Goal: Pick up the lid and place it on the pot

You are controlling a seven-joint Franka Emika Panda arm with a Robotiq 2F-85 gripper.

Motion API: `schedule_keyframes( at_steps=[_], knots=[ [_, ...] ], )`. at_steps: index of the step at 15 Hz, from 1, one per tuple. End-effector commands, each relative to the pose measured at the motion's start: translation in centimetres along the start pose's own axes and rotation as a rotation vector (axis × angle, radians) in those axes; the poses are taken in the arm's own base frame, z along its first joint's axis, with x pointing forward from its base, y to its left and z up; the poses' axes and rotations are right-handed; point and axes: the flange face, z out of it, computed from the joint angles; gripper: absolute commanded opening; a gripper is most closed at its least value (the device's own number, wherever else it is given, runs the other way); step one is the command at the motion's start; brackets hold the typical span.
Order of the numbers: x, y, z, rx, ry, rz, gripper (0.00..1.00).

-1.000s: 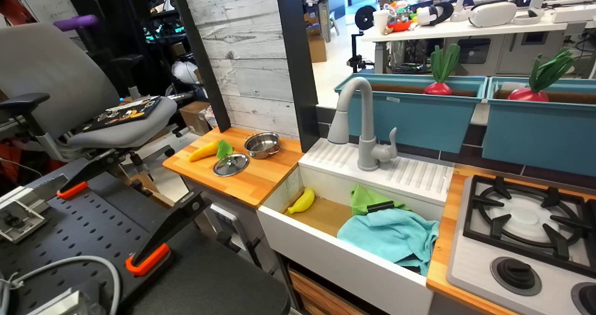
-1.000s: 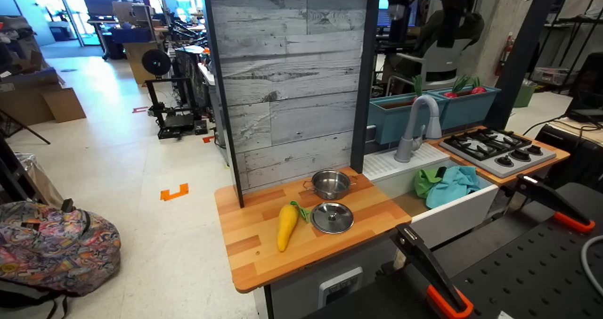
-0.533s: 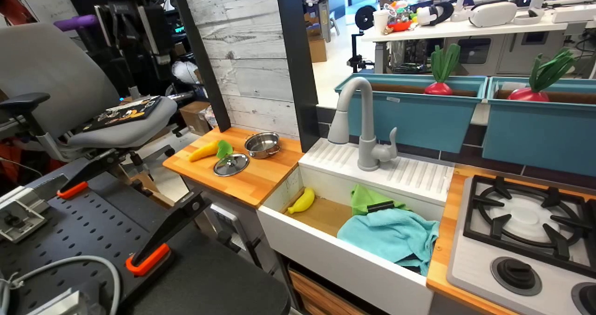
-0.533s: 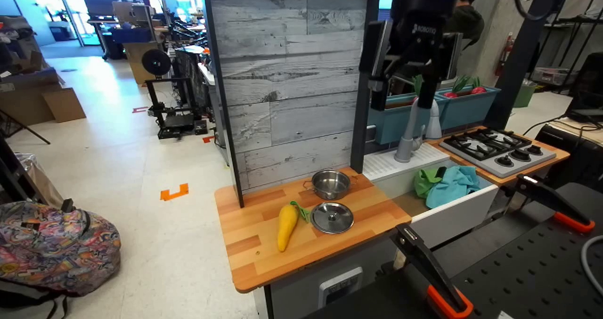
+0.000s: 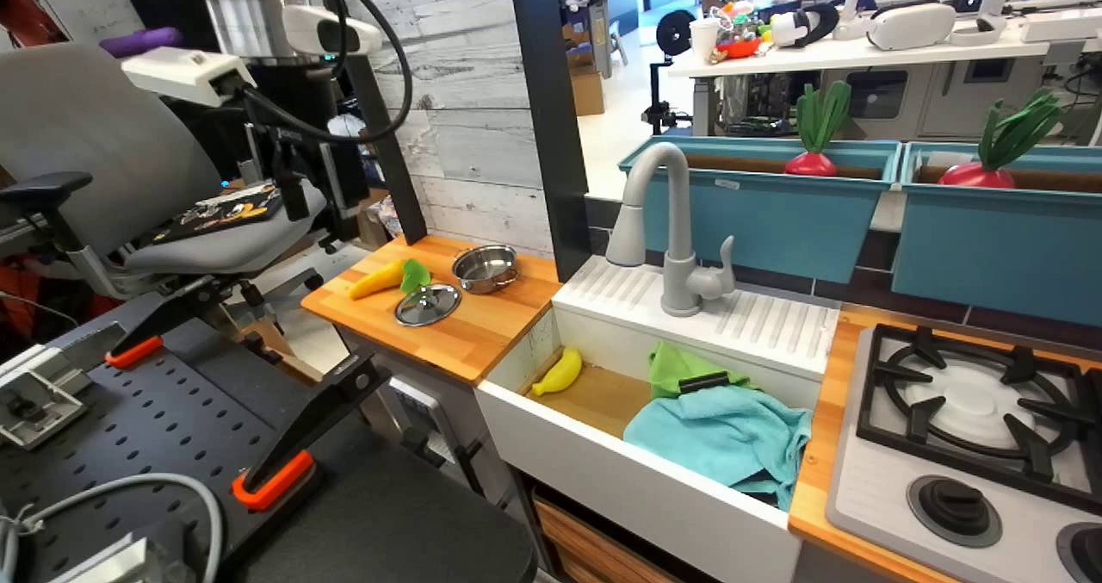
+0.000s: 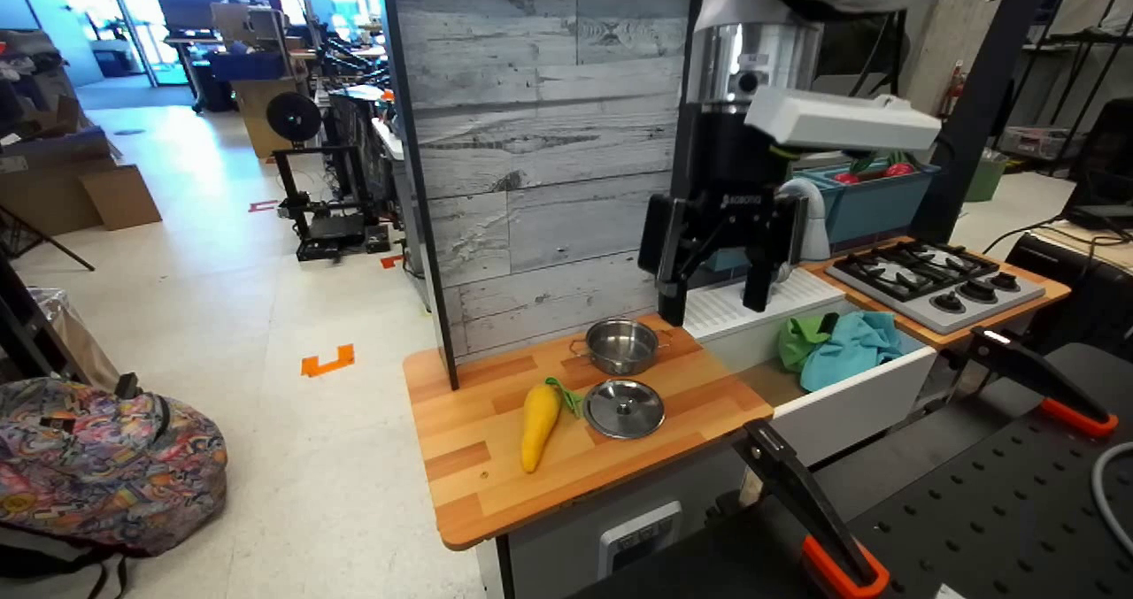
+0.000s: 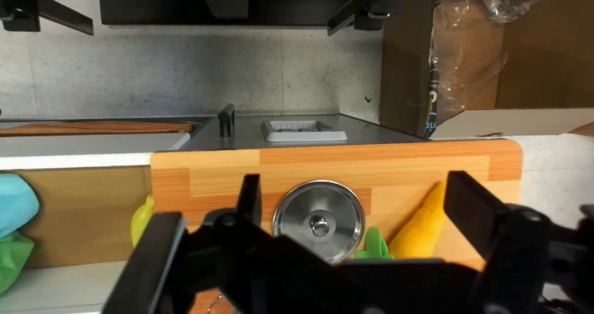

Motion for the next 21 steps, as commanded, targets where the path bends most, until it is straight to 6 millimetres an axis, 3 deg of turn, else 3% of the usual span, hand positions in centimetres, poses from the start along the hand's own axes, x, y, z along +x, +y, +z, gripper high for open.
schedule_keyframes(
  at_steps=[1,12,21],
  knots=[
    [2.6,-0.4,3.3,0.015,0.015,0.063,1.0],
    [6.6,-3.2,10.2,-0.04,0.066,0.323,1.0],
    [9.0,-1.8,13.8,-0.095,0.073,0.421,1.0]
  ],
)
